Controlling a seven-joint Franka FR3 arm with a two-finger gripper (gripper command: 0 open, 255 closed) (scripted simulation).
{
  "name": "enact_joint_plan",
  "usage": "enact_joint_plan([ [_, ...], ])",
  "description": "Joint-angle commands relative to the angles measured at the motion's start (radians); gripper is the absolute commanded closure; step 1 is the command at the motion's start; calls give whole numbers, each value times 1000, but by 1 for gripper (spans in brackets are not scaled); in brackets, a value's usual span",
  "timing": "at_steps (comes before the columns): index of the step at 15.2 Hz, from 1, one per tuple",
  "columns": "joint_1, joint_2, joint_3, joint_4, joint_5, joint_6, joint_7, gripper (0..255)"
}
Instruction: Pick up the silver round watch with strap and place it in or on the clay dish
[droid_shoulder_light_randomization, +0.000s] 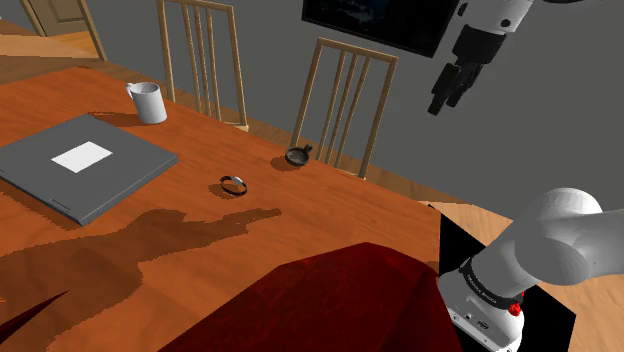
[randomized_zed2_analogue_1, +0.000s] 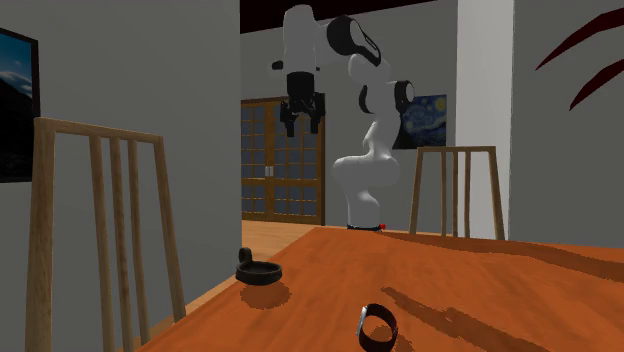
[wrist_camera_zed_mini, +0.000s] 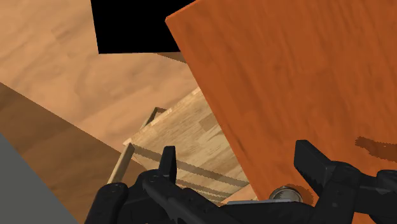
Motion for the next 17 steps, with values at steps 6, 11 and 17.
enact_joint_plan([
  [6, 36, 122, 61, 7, 47, 108, 49, 0],
  [11, 67, 262, 121, 43, 82, 209, 95, 0],
  [17, 101, 448, 189, 123, 100, 311, 151, 0],
])
